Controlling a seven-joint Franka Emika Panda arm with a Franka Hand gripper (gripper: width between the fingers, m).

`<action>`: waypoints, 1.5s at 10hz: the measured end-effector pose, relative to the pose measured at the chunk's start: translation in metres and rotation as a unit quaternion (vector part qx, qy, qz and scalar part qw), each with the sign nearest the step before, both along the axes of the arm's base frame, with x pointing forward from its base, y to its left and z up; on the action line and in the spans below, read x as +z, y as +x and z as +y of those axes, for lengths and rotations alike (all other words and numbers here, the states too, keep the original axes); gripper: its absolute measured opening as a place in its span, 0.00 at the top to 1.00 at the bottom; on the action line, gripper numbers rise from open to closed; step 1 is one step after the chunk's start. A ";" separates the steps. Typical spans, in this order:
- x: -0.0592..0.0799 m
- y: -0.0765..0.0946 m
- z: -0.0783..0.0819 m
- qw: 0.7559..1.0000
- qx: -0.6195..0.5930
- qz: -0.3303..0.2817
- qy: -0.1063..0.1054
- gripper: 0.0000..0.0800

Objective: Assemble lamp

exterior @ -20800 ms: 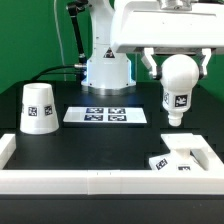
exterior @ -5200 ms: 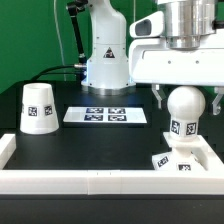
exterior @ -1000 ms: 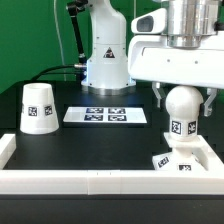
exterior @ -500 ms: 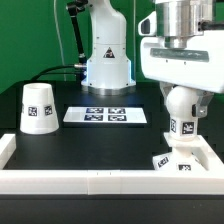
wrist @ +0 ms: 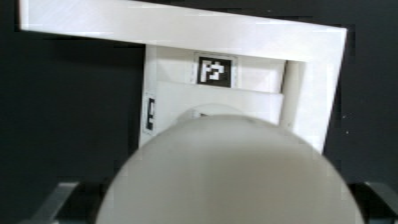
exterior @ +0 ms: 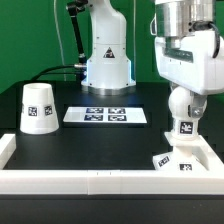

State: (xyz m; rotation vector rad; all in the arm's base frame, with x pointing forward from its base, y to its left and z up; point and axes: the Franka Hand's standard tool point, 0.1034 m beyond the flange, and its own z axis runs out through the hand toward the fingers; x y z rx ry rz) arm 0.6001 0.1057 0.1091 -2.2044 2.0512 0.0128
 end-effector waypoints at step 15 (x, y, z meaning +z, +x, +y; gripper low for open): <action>0.030 -0.021 0.010 0.999 0.000 -0.011 0.044 0.13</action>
Offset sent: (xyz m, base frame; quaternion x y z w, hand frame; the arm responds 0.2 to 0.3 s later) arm 0.0000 0.0000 0.0000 0.0000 0.0000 0.2571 0.9664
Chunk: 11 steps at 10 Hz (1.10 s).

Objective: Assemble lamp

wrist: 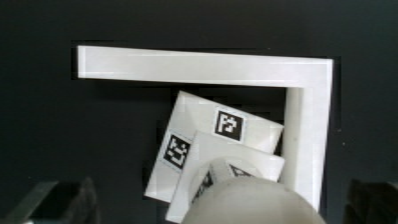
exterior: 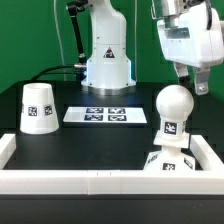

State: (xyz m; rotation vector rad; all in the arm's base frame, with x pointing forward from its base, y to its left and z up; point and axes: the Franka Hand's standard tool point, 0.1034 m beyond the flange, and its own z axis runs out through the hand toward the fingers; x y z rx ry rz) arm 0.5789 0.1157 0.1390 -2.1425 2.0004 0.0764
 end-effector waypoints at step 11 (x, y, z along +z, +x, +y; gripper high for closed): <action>-0.002 -0.053 -0.024 0.966 0.256 -0.011 -0.015 0.13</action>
Offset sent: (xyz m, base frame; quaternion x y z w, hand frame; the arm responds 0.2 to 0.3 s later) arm 0.0000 0.0000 0.0000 0.0000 0.0000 0.0000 1.0000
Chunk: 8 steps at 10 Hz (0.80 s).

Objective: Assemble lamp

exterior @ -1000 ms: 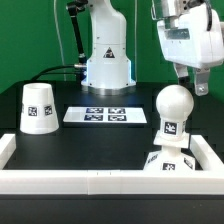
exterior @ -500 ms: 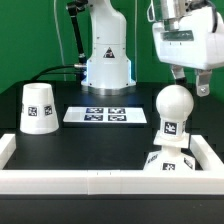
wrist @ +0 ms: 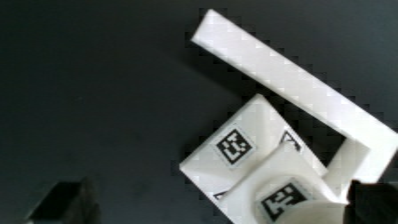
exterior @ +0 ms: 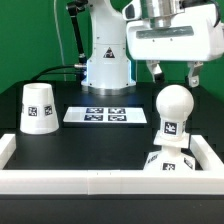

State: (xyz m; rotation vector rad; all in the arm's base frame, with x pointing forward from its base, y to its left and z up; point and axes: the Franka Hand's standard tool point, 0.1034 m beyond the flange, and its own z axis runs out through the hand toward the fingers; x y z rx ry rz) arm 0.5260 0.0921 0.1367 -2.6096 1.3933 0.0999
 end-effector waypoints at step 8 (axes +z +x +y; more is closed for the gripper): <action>-0.004 -0.025 -0.018 0.984 0.177 -0.002 -0.010 0.13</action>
Offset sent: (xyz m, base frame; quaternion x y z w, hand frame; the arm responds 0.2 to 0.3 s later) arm 0.0000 0.0000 0.0000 0.0000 0.0000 0.0000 1.0000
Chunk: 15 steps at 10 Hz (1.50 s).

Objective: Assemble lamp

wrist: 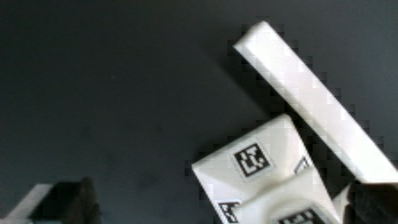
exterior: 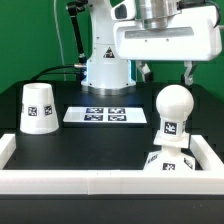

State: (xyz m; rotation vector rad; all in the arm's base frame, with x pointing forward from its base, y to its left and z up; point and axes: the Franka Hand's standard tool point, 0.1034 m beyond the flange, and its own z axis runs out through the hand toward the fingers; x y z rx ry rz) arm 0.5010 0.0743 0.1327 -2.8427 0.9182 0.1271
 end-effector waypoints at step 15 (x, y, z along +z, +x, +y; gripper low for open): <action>-0.004 -0.059 -0.118 0.991 0.132 -0.018 -0.009 0.13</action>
Offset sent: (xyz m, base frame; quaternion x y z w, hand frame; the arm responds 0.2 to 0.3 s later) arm -0.0383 -0.0586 0.0000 -0.0352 0.0301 -0.0836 0.9954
